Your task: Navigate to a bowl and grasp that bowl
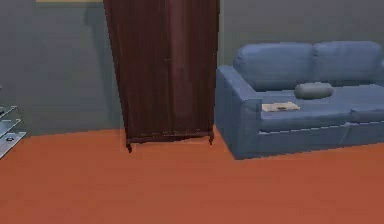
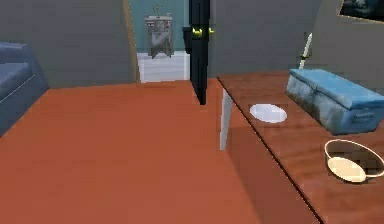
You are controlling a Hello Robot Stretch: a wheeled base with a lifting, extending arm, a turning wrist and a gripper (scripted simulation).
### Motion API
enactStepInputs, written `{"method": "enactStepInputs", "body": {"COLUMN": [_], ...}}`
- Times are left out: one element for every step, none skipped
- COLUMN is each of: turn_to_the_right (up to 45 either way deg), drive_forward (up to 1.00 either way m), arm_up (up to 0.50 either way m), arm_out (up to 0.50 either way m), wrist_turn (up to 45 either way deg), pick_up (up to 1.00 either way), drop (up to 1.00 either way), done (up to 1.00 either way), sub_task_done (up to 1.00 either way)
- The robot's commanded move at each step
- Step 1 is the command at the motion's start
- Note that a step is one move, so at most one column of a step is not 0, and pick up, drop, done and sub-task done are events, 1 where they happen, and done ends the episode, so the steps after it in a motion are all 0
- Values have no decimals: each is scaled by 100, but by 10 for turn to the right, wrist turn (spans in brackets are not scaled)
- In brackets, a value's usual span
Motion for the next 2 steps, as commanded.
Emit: {"method": "enactStepInputs", "body": {"turn_to_the_right": [-90, 0], "drive_forward": [0, 5], "arm_up": [0, 0], "arm_out": [0, 0], "wrist_turn": [0, 0], "pick_up": [0, 0], "drop": [0, 0], "done": [0, 0], "sub_task_done": [0, 0]}}
